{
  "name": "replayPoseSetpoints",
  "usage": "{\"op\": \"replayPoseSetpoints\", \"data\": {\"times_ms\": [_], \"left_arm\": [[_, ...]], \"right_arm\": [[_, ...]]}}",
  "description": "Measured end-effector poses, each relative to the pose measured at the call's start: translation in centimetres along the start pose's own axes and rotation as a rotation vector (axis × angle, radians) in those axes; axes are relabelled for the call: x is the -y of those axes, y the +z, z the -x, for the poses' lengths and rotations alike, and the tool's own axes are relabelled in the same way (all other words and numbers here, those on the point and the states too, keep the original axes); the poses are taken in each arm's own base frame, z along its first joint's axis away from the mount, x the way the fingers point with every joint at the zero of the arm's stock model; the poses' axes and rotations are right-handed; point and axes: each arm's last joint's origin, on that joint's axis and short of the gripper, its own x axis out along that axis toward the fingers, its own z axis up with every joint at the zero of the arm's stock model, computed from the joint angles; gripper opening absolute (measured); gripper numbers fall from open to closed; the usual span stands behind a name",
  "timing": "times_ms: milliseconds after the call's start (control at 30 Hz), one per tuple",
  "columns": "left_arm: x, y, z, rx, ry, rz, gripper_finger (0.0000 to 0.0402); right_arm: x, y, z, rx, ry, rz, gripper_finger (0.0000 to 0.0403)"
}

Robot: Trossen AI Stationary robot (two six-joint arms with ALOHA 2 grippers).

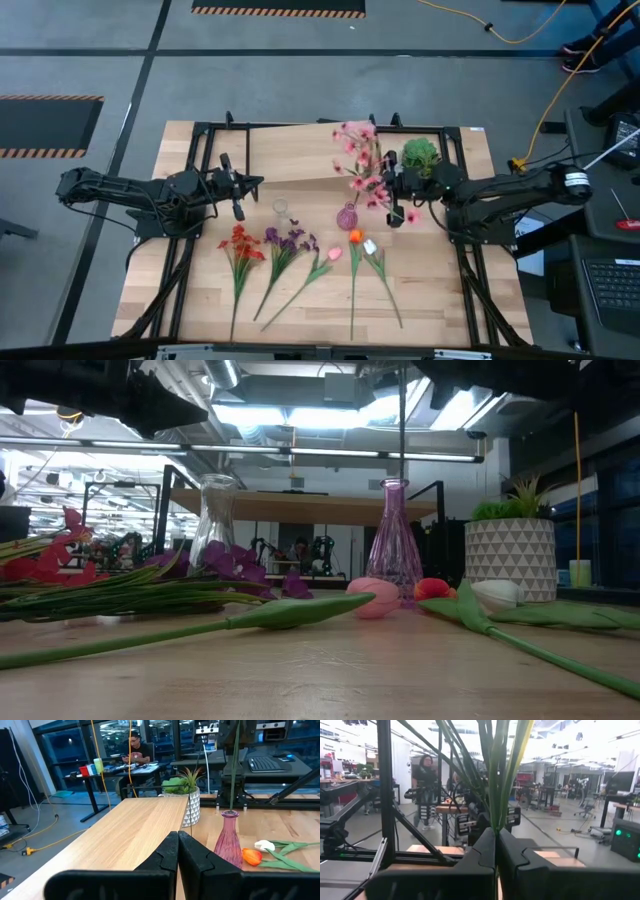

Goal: Pick and place flowers into a vace then onto a shelf
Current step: Put the pink flowers into the pink vase

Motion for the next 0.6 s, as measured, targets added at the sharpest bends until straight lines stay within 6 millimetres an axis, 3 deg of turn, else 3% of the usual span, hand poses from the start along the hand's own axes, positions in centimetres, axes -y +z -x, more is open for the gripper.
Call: {"op": "replayPoseSetpoints", "data": {"times_ms": [600], "left_arm": [[0.0,0.0,0.0,0.000,0.000,0.000,0.0004]], "right_arm": [[0.0,-2.8,-1.5,-0.064,0.002,-0.002,0.0000]]}}
